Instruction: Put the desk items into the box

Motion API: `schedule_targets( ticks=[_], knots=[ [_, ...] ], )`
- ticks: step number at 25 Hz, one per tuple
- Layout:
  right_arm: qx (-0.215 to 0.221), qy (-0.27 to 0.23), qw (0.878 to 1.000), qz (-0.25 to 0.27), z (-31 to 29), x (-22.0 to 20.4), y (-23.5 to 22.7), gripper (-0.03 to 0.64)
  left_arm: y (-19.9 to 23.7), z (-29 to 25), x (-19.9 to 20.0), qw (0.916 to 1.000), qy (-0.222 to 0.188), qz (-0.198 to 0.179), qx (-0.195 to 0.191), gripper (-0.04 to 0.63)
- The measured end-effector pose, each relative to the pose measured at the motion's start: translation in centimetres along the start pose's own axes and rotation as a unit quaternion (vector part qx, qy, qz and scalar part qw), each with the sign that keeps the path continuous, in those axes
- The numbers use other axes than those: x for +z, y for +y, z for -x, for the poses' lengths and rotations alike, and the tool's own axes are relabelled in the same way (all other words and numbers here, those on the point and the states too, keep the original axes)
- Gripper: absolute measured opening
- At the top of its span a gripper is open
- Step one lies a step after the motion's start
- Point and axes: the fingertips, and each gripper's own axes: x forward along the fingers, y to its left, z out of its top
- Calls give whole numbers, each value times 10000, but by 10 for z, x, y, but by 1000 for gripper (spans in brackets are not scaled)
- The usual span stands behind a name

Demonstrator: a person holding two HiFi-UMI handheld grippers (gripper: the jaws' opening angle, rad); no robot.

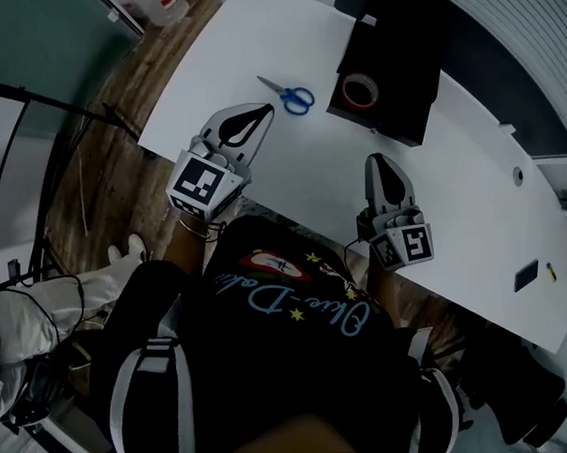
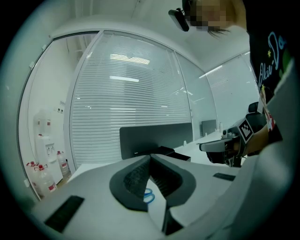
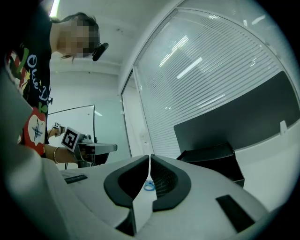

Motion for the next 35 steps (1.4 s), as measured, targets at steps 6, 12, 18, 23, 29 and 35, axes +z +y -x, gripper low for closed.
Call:
schedule_targets(
  ticks=[6,12,18,23,29,35],
  knots=[
    [-105,46,9999,33,-21,3,13,25,23,0,-10,9993,239,-215,-173,23],
    [-594,18,9982,69,-27,8,10,25,38,-21,-22,9947,619,-416,-703,25],
    [-1040,-66,9945,91,-23,11,10,25,37,-48,-40,9842,883,-734,-1344,30],
    [-1404,-59,9900,146,-6,9,6,25,27,-69,-54,9706,1118,-1068,-1846,37],
    [-1780,-91,9840,86,4,9,10,25,20,-86,-78,9509,1384,-1413,-2382,52],
    [-2066,-24,9783,120,14,7,8,25,16,-101,-111,9210,1750,-1989,-2854,64]
  ],
)
